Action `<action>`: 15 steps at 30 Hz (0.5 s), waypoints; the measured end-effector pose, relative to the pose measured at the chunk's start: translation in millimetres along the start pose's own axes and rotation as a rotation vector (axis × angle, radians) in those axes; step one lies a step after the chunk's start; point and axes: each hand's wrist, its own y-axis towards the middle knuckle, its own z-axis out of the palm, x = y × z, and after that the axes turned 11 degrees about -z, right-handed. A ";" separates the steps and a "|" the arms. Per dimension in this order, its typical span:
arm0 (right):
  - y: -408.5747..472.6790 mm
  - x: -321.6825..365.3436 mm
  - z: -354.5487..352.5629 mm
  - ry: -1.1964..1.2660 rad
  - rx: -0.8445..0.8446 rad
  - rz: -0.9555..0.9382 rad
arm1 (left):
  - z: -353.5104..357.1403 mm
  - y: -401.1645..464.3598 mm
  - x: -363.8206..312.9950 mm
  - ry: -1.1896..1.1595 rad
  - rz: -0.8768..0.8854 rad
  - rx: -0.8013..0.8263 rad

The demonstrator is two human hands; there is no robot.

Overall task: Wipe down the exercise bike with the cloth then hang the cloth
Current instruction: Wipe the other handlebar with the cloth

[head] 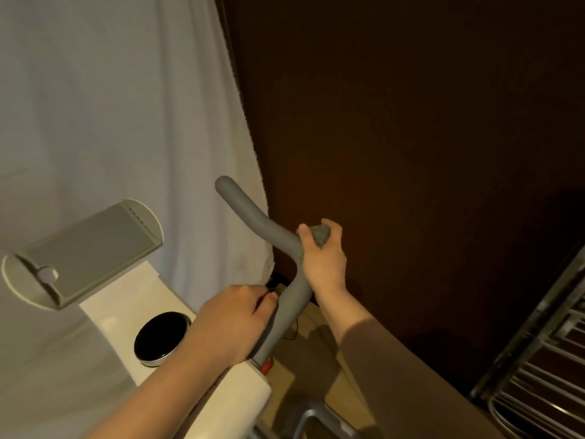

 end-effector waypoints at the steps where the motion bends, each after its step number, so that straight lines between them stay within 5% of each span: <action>1: -1.1 -2.3 0.8 0.049 0.011 -0.006 | -0.9 -0.7 0.2 -0.005 -0.003 0.002; 10: -9.8 -23.4 8.4 0.516 -0.110 0.263 | -3.7 -1.2 -4.1 0.001 -0.034 0.006; 15: -41.6 -27.7 8.6 0.493 -0.168 0.163 | -4.8 -3.7 -6.1 -0.013 -0.041 -0.014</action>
